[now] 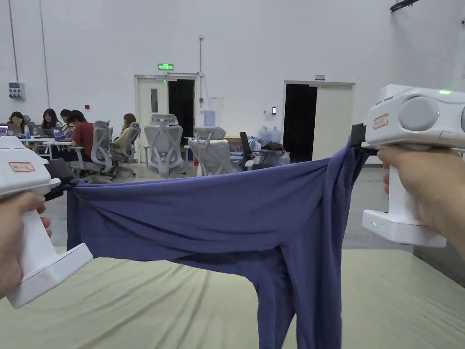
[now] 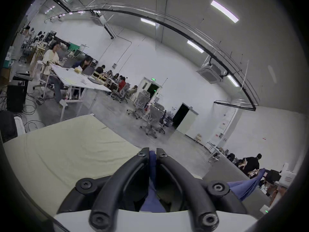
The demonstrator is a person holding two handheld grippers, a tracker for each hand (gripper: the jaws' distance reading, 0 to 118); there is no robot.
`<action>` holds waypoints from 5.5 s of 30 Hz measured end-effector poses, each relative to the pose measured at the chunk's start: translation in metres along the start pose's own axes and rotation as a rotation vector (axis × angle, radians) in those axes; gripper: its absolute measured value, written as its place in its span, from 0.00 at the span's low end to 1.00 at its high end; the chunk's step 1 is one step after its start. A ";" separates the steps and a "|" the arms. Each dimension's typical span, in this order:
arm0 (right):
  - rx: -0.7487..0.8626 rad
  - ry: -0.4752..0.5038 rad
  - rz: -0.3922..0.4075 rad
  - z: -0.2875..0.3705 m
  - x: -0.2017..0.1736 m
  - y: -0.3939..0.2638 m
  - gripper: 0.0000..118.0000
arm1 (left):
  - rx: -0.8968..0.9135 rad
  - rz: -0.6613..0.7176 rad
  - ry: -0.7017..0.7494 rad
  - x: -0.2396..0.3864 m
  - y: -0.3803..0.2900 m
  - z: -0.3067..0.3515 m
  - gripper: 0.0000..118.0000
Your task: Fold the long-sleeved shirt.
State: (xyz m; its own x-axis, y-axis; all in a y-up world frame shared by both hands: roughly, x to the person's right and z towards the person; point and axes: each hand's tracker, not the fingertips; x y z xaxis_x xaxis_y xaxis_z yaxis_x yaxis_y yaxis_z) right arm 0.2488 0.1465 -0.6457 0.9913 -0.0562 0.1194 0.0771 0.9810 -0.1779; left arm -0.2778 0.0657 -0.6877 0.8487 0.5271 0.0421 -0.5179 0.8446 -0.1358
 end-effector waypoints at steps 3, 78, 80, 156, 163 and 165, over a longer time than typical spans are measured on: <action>-0.090 -0.010 -0.001 -0.029 0.008 -0.048 0.03 | -0.073 -0.058 0.048 -0.014 -0.035 -0.022 0.05; -0.767 0.067 0.140 0.127 0.034 -0.461 0.99 | -0.771 -0.452 0.294 -0.173 -0.384 0.173 0.01; -0.761 0.081 0.175 0.088 0.031 -0.461 0.98 | -0.747 -0.434 0.286 -0.166 -0.377 0.179 0.01; -0.620 -0.006 0.237 -0.128 0.026 -0.362 0.06 | -0.409 -0.394 0.269 -0.091 -0.285 -0.056 0.01; -0.637 0.080 0.330 0.013 0.043 -0.446 0.06 | -0.558 -0.279 0.278 -0.154 -0.342 0.078 0.01; -0.654 0.091 0.336 0.050 0.050 -0.456 0.06 | -0.569 -0.354 0.258 -0.149 -0.342 0.120 0.01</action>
State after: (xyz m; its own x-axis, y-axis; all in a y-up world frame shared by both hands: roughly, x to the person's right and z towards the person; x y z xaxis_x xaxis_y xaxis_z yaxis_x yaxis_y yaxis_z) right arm 0.2580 -0.2941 -0.5098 0.9754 0.1848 -0.1201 -0.2121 0.6388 -0.7396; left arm -0.2397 -0.2906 -0.5289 0.9901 0.1322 -0.0465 -0.1302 0.7441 -0.6553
